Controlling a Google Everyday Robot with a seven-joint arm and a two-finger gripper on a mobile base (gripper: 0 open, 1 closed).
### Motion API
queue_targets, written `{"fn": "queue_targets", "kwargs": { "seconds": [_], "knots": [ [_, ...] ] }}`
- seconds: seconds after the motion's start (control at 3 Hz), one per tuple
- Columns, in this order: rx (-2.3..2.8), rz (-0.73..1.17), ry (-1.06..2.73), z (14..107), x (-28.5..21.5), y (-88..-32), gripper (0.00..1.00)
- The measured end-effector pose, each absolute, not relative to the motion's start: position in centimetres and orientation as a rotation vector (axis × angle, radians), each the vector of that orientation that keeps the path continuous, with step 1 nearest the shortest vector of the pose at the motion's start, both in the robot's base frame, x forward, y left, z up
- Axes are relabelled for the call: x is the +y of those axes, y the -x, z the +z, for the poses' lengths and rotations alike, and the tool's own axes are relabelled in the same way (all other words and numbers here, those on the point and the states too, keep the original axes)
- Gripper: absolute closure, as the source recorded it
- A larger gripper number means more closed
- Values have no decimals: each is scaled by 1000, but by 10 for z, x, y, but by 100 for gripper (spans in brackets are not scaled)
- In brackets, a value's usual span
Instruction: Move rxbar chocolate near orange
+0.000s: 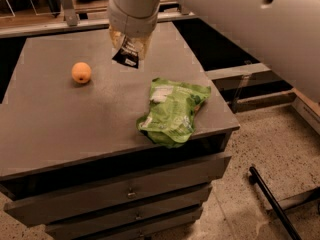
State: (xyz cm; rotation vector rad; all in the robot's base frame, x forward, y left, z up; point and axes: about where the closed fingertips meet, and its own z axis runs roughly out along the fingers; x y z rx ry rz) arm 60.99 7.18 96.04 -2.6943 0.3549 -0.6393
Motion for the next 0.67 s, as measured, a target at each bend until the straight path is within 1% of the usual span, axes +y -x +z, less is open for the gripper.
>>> {"fn": "queue_targets", "kwargs": {
  "seconds": [0.33,0.67],
  "knots": [
    [312,-567,2583,949,79,-645,100],
    [288,-488,2533,929,86,-664,100]
  ]
}}
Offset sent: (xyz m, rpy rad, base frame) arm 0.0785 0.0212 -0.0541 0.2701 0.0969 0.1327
